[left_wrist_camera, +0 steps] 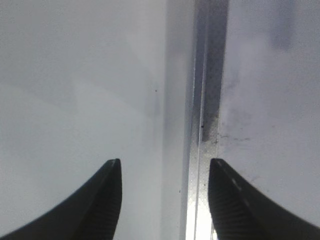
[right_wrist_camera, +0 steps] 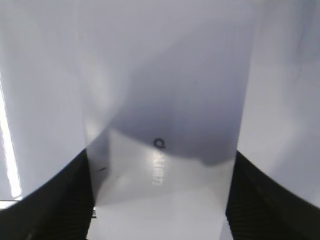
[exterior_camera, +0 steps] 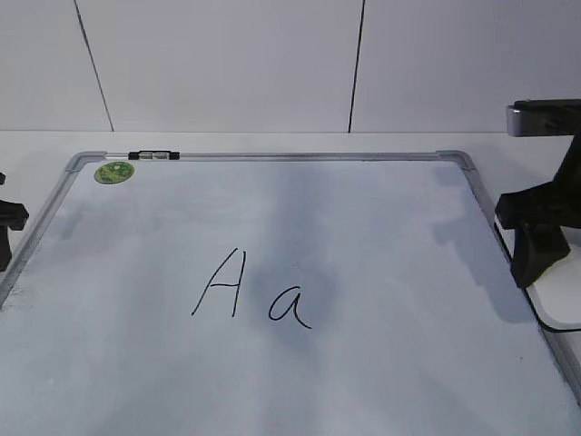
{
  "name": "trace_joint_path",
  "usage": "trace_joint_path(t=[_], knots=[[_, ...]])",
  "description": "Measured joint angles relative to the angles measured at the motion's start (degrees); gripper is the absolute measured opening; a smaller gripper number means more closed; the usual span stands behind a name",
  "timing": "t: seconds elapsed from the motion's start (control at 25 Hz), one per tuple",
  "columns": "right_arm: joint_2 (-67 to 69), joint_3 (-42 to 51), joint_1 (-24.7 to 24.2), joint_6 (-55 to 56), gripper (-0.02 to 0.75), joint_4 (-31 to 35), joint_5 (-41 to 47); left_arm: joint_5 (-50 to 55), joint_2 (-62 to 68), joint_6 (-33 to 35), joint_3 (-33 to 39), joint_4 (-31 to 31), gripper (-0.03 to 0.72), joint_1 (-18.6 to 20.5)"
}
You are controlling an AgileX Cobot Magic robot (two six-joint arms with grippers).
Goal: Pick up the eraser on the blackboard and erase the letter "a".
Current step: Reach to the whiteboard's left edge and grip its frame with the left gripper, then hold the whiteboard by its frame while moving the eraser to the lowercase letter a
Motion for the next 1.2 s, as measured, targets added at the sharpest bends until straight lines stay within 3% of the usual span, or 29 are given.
trace_joint_path(t=[1.2], knots=[[0.0,0.0,0.0,-0.3,0.55,0.49,0.02,-2.75,5.13,-0.12,-1.04,0.7,0.369,0.0]])
